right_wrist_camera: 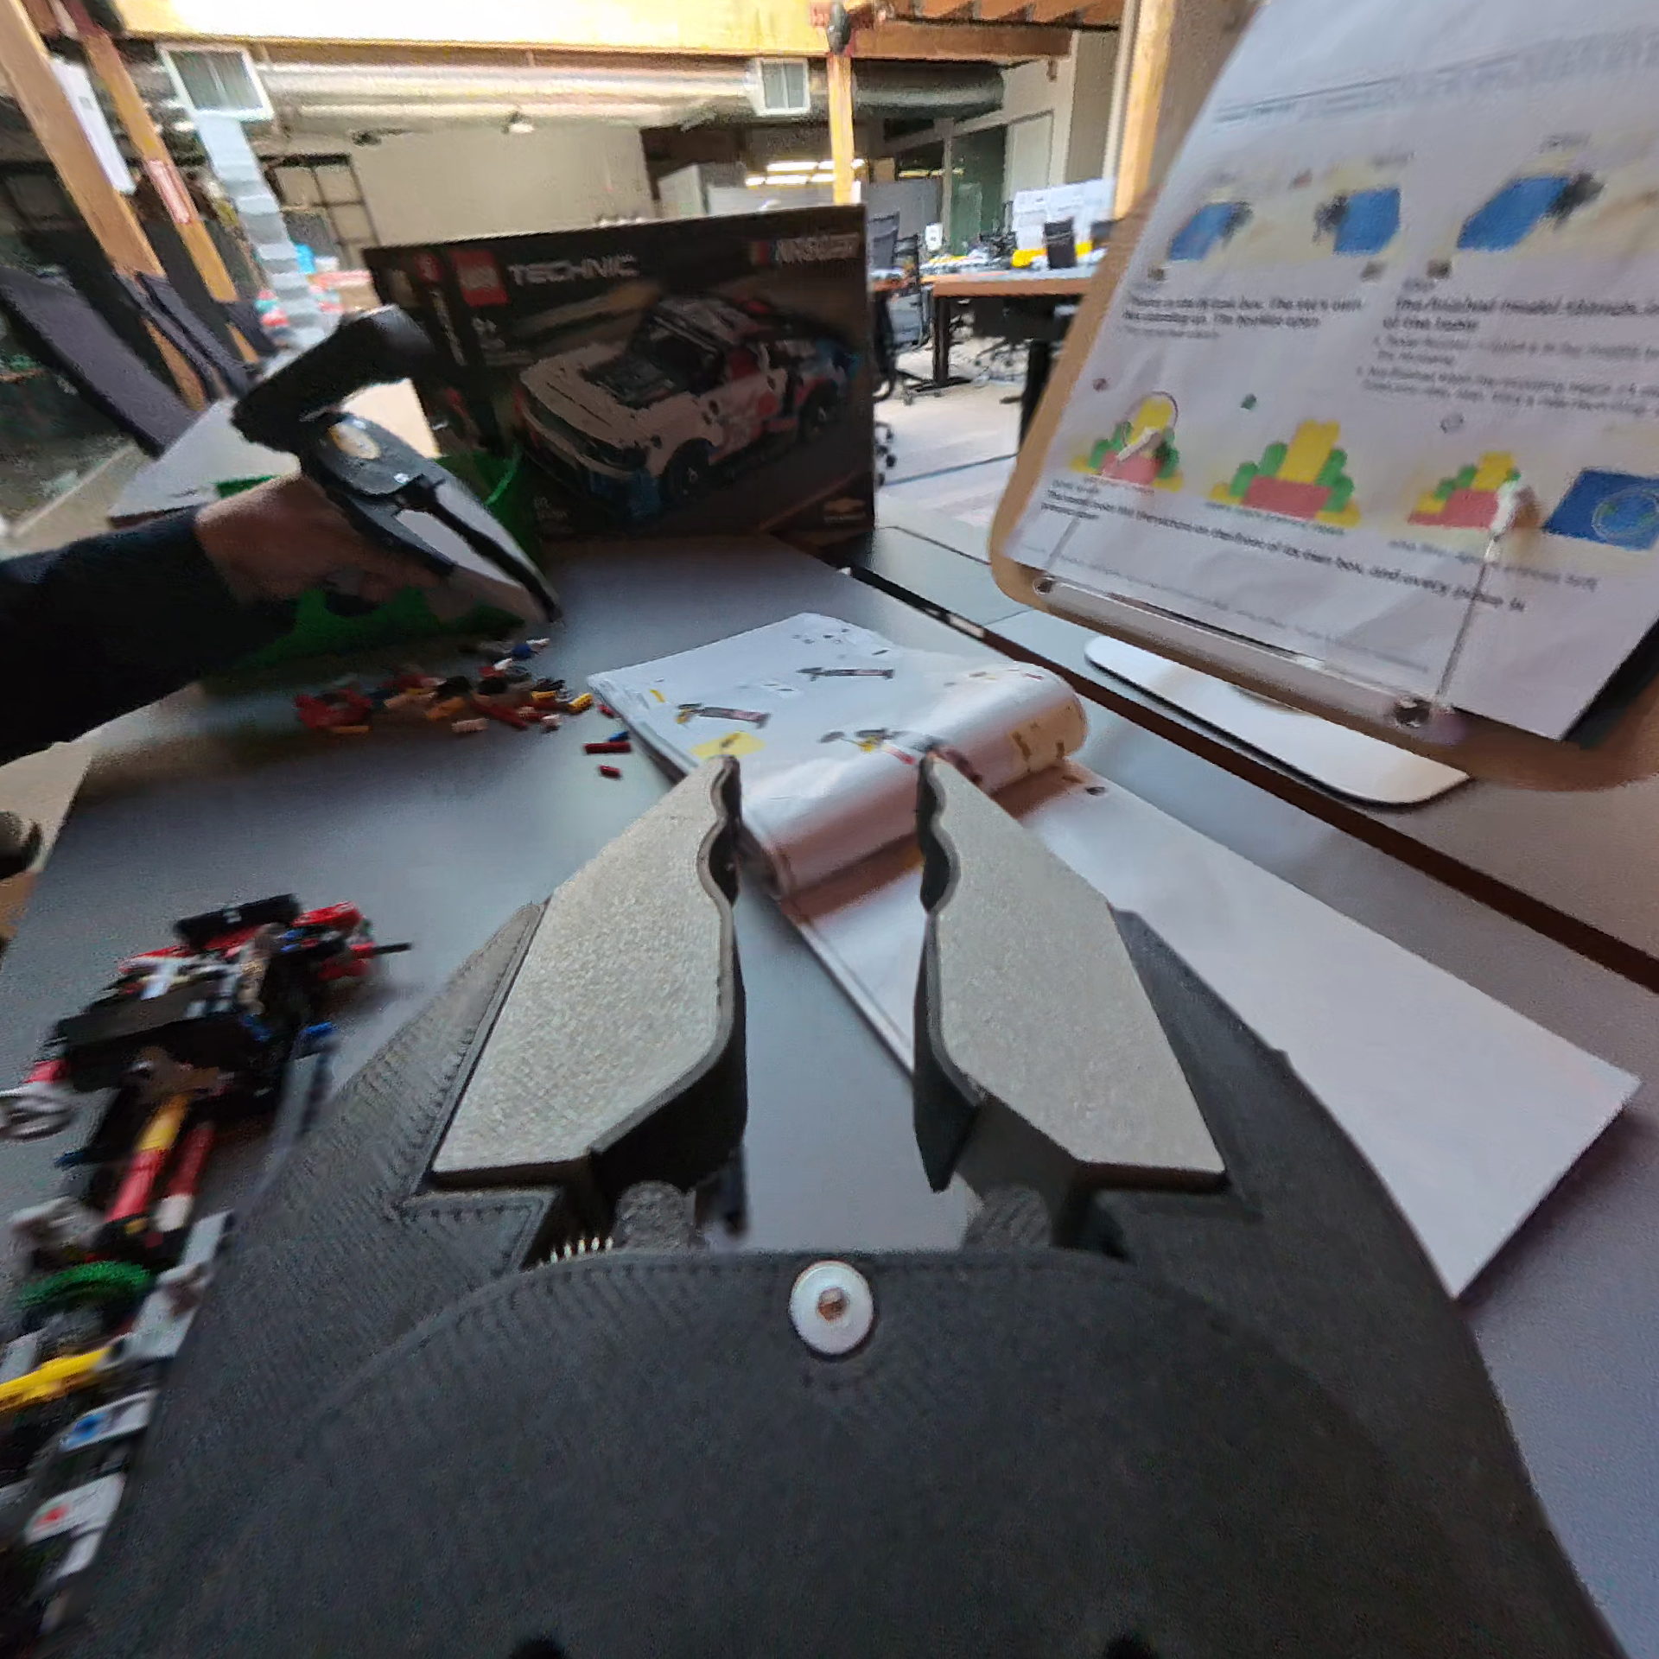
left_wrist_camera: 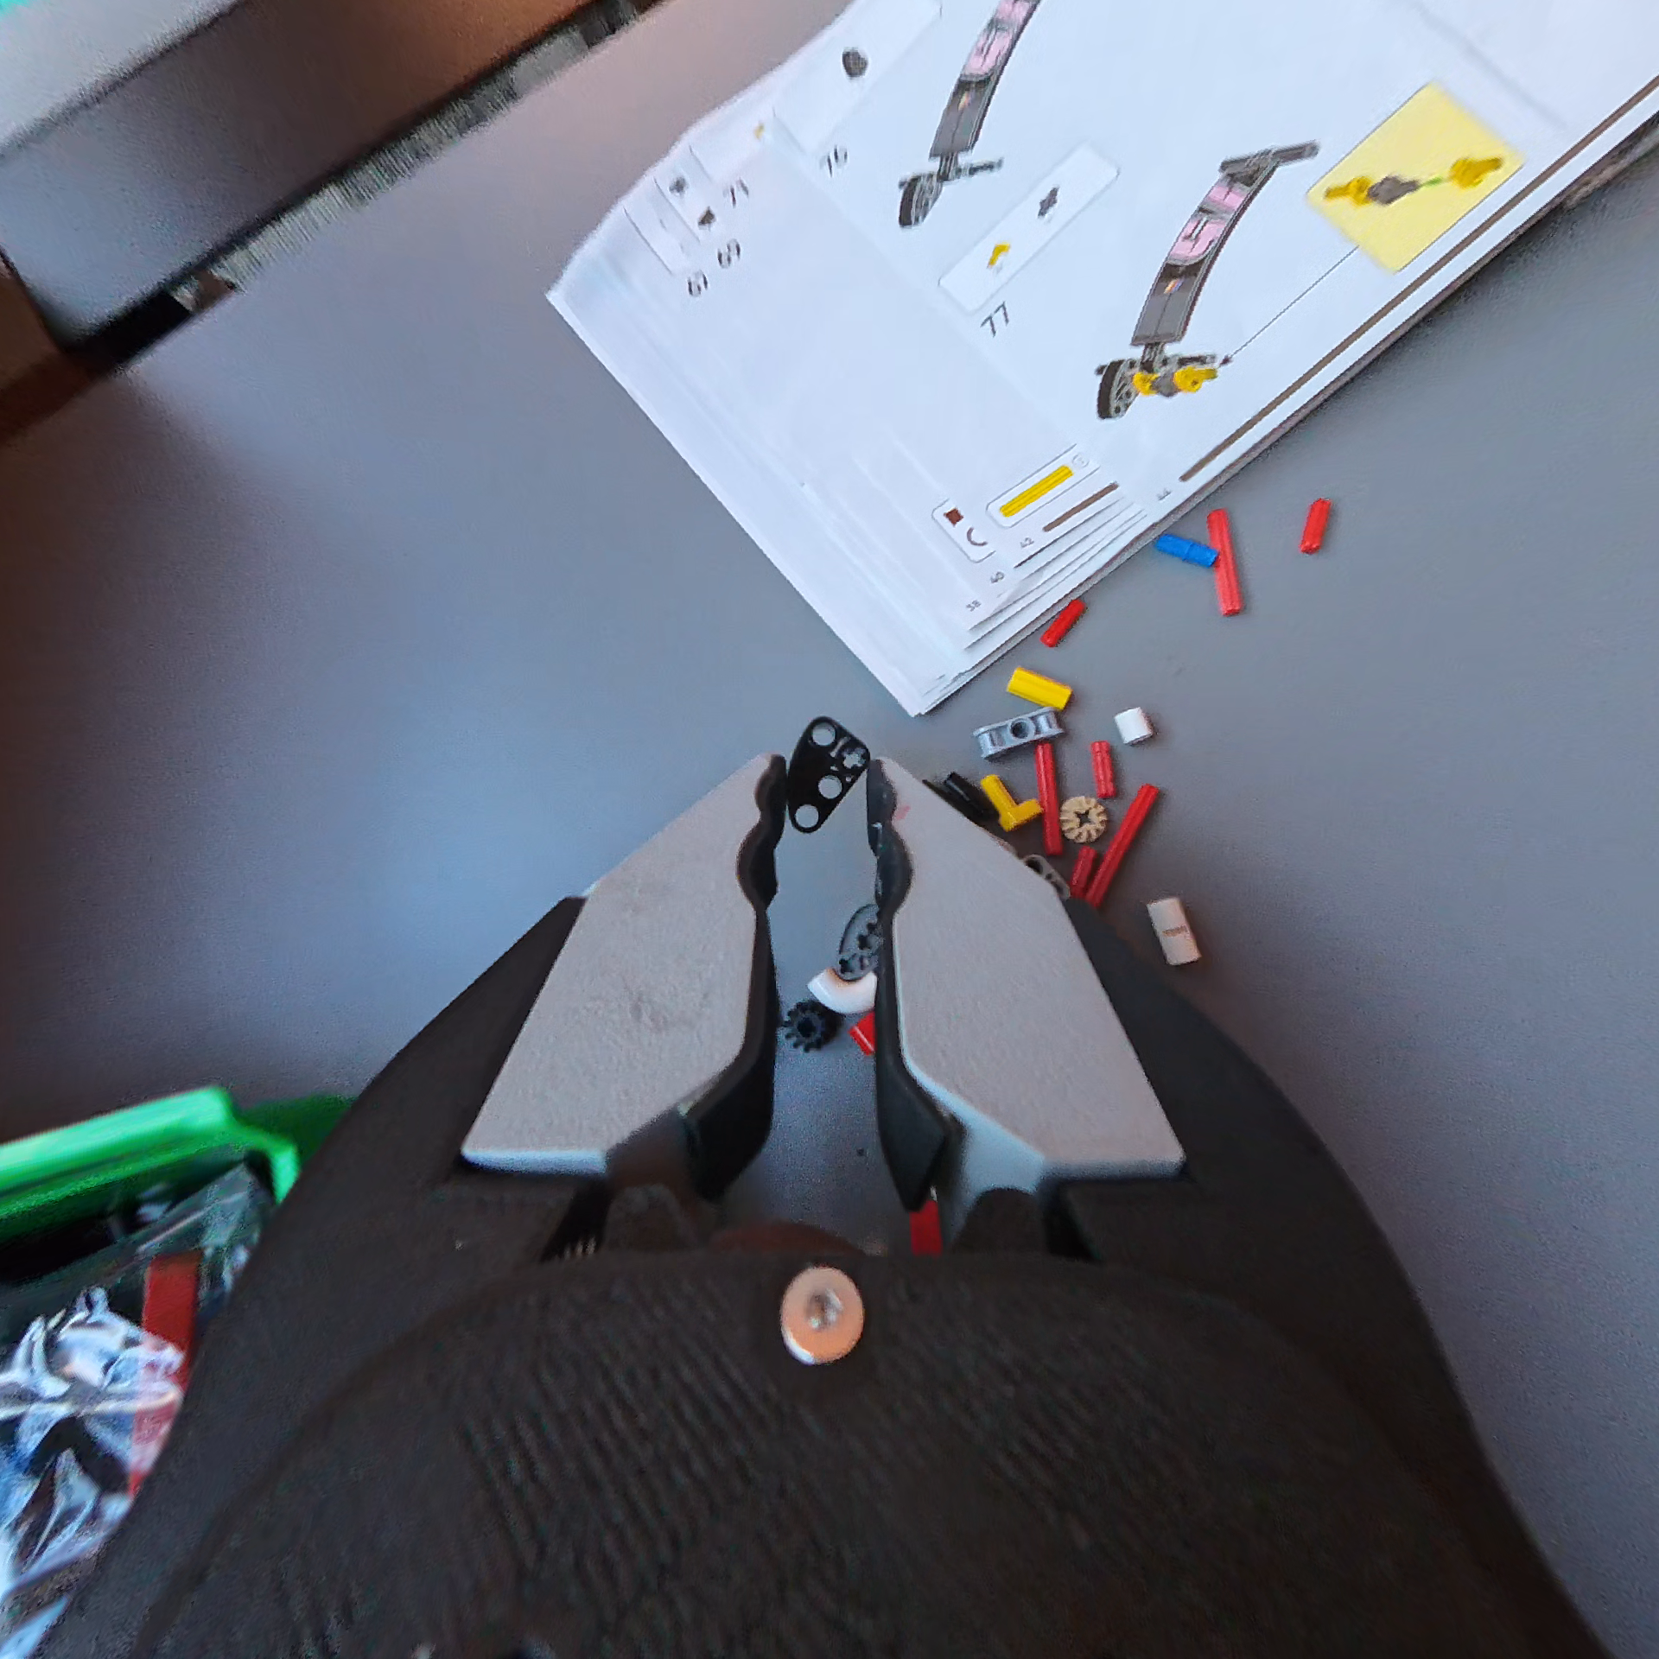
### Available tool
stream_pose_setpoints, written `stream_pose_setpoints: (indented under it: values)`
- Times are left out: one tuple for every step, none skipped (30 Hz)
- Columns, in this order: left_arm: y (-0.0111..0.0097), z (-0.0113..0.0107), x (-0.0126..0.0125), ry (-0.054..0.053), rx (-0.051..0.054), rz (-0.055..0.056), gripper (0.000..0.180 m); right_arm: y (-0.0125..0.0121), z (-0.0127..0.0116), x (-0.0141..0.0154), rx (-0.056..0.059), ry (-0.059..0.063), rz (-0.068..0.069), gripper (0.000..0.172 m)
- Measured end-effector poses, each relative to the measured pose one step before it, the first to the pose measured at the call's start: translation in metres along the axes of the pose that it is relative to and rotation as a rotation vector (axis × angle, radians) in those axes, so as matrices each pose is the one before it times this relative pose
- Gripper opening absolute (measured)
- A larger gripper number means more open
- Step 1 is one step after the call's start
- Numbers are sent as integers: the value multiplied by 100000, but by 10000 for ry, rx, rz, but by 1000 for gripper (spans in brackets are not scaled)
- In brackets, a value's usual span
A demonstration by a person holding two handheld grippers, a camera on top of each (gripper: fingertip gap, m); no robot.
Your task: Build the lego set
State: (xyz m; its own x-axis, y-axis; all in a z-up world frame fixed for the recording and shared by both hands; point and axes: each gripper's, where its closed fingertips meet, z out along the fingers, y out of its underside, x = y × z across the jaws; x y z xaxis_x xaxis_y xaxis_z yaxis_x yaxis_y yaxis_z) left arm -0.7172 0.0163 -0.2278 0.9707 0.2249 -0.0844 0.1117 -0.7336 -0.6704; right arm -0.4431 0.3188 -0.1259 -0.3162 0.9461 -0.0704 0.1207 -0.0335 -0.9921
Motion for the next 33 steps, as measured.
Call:
stream_pose_setpoints:
  values:
    - [-305, -532, 115, -126, 193, 104, 15, -282, -22, -1915, -385, -365, -142, 36]
    - [-322, -506, 223, -69, 210, 82, 15, 198, 131, -2265, -662, -457, -82, 38]
    - [-347, -462, 372, 18, 216, 52, 15, 605, 254, -2389, -856, -416, -31, 40]
    - [-337, -428, 437, 52, 213, 38, 15, 867, 336, -2428, -920, -337, -17, 44]
    - [-316, -369, 506, 70, 198, 60, 15, 880, 452, -2431, -801, -276, -12, 51]
    - [-250, -308, 563, 93, 146, 89, 15, 827, 518, -2388, -664, -238, -114, 53]
    - [-205, -259, 524, 60, 109, 103, 15, 778, 616, -2145, -543, -111, -202, 53]
    - [-207, -234, 532, 53, 106, 117, 15, 718, 732, -1858, -439, -19, -224, 53]
    - [-166, -184, 582, 92, 79, 115, 15, 784, 832, -1539, -467, 31, -172, 53]
    - [-158, -166, 525, 77, 58, 88, 15, 912, 897, -1118, -558, 96, -86, 54]
    - [-171, -149, 461, 52, 78, 74, 15, 961, 890, -760, -618, 142, -32, 60]
    - [-113, -111, 483, 84, 52, 63, 15, 855, 857, -600, -557, 78, -11, 64]
    - [-34, -86, 435, 79, 7, 36, 15, 664, 783, -370, -442, 79, 32, 68]
    - [-12, -100, 397, 57, 14, 27, 15, 490, 685, -107, -332, 126, 69, 71]
    - [27, -99, 436, 74, 11, 23, 15, 372, 603, -112, -262, 56, 48, 73]
    - [60, -127, 443, 80, 0, 21, 15, 355, 511, -151, -253, -7, 31, 73]
    - [80, -137, 418, 54, -1, 33, 15, 404, 436, -83, -295, 10, -8, 74]
    - [88, -142, 360, 21, -2, 37, 15, 429, 395, 72, -298, 91, -80, 76]
    - [124, -142, 333, 25, -8, 28, 15, 442, 381, 67, -262, 89, -145, 77]
    - [124, -126, 322, 36, -16, 14, 15, 469, 346, 5, -266, 49, -134, 78]
    - [104, -109, 269, 21, -1, 2, 15, 443, 308, -25, -261, 32, -114, 80]
    - [86, -99, 269, 26, 12, 14, 15, 199, 126, -9, -112, 43, -117, 82]
    - [61, -69, 213, 6, 17, 15, 15, 111, -126, 77, -40, 49, -92, 78]
    - [48, -27, 235, 21, 24, 6, 15, 257, -160, -48, -149, -28, -147, 74]
    - [42, 25, 277, 53, 12, 6, 15, 308, -123, -71, -200, -35, -159, 74]
    - [48, 81, 265, 43, -3, 14, 15, 286, -116, -20, -165, -29, -149, 73]
    - [35, 106, 233, 27, -12, 30, 15, 276, -98, 82, -130, -20, -125, 74]
    - [-1, 134, 235, 37, -10, 34, 15, 277, -99, 218, -129, 7, -114, 74]
    - [-40, 140, 248, 56, 2, 23, 15, 312, -108, 321, -133, 41, -117, 73]
    - [-73, 137, 256, 63, 14, 21, 15, 380, -116, 285, -165, 19, -132, 73]
    - [-79, 107, 219, 45, 7, 31, 15, 474, -137, 222, -222, -18, -110, 73]
    - [-64, 95, 182, 25, 0, 43, 15, 553, -133, 183, -247, -35, -78, 73]
    - [-55, 58, 166, 24, -4, 45, 15, 586, -120, 153, -213, -38, -83, 73]
